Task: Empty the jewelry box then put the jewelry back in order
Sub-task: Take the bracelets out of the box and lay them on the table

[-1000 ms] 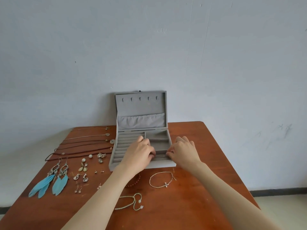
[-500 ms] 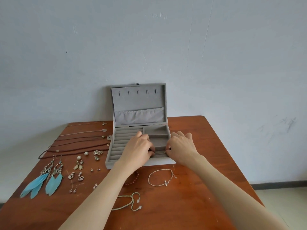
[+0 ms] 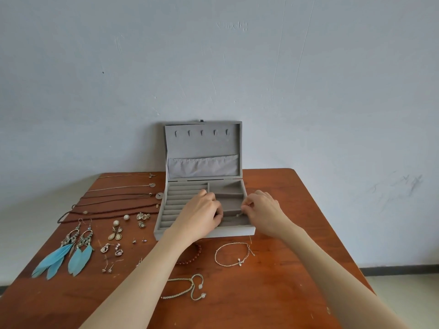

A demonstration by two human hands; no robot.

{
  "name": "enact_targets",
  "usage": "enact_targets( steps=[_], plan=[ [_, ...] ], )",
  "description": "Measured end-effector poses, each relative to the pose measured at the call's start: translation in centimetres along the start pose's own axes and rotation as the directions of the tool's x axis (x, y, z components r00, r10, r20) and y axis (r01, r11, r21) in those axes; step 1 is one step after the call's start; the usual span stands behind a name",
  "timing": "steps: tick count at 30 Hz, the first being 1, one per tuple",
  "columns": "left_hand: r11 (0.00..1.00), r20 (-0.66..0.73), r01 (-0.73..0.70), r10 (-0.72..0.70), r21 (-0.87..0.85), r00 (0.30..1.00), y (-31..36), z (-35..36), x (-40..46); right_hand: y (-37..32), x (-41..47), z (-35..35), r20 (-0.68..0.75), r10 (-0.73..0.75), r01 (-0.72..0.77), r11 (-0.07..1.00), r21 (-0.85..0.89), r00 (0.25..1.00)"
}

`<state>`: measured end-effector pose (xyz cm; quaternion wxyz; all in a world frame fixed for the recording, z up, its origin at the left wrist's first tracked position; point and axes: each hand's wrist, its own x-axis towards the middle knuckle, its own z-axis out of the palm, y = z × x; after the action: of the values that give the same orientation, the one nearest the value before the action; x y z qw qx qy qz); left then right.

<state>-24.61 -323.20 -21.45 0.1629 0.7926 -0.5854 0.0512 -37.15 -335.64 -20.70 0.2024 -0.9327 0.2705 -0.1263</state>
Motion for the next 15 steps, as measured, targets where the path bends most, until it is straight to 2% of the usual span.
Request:
enact_targets(
  steps=[3,7,11,15],
  plan=[
    [0.999,-0.019,0.005,-0.006,-0.035,1.000,0.0,0.3,-0.1,0.1,-0.1,-0.3,0.019,-0.004,0.001,0.991,0.137,1.000],
    [0.969,0.002,0.069,-0.070,-0.236,0.998,0.4,0.3,-0.1,-0.4,0.0,-0.8,0.017,0.009,-0.014,0.944,0.330,1.000],
    [0.880,0.021,0.117,-0.121,-0.460,0.992,1.6,-0.3,0.6,-1.0,0.1,-1.3,-0.004,-0.040,0.039,0.931,0.362,0.999],
    [0.851,0.018,0.142,-0.154,-0.505,0.988,2.0,-0.4,0.8,-1.1,-0.1,-1.7,-0.052,-0.063,0.078,0.917,0.390,0.997]
  ],
)
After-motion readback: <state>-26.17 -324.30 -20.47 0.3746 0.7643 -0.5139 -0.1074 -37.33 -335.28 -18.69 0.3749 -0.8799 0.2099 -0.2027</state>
